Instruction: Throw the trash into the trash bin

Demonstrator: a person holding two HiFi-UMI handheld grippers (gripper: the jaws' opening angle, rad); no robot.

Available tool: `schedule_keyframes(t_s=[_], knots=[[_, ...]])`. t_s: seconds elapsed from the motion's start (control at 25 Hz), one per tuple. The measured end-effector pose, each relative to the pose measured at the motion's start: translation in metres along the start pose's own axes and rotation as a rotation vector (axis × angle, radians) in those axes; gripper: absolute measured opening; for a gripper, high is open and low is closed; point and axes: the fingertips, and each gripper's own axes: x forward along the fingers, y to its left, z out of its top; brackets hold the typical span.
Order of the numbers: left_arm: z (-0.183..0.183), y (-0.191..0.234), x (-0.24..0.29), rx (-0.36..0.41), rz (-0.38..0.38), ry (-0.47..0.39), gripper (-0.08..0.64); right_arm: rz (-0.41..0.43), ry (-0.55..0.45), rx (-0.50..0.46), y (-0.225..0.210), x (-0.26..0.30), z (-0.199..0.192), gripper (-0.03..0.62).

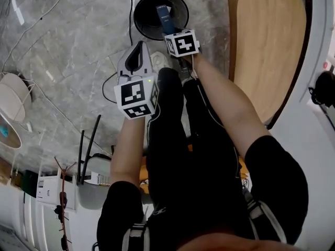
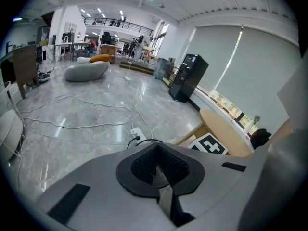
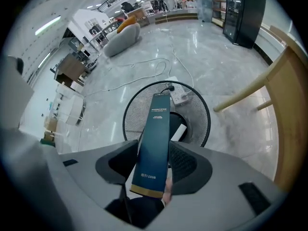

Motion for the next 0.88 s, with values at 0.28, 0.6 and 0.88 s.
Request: schedule_keyframes(t_s=[0.28, 0.6, 0.88], knots=[[-0.006, -0.012, 0.005, 0.003, -0.012, 0.003, 0.012, 0.048, -0.081, -0.019, 0.008, -0.003, 0.017, 0.202], [0.008, -0.042, -0.004, 0.025, -0.023, -0.031, 0.012, 0.005, -0.531, -0.103, 0.018, -0.131, 0.067, 0.014], [0.043, -0.096, -0.031, 0.06, -0.042, -0.12, 0.012, -0.072, -0.863, -0.08, 0.009, -0.283, 0.064, 0.012]])
